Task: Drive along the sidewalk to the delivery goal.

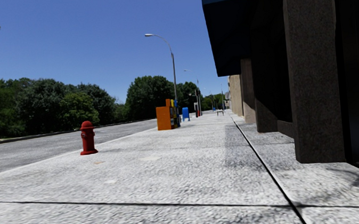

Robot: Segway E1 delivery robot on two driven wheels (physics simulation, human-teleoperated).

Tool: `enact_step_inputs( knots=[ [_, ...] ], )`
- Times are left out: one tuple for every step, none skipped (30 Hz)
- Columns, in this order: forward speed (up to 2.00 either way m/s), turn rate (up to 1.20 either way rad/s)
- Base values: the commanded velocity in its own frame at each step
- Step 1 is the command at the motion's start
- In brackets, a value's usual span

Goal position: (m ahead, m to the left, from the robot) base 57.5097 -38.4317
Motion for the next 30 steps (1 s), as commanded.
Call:
enact_step_inputs(
  knots=[
    [2.00,-0.29],
    [2.00,-0.31],
    [2.00,-0.31],
    [2.00,-0.34],
    [2.00,-0.37],
    [2.00,-0.37],
    [2.00,-0.37],
    [2.00,-0.38],
    [2.00,-0.38],
    [2.00,-0.38],
    [2.00,-0.38],
    [2.00,-0.38],
    [2.00,-0.38],
    [2.00,-0.38],
    [2.00,-0.38],
    [2.00,-0.38],
    [2.00,-0.38],
    [2.00,-0.38],
    [2.00,-0.38],
    [2.00,-0.38],
    [2.00,-0.38],
    [2.00,-0.38],
    [2.00,-0.38],
    [2.00,-0.38],
    [2.00,-0.38],
    [2.00,-0.38],
    [2.00,-0.36],
    [2.00,-0.15],
    [2.00,-0.15],
    [2.00,0.00]
  ],
)
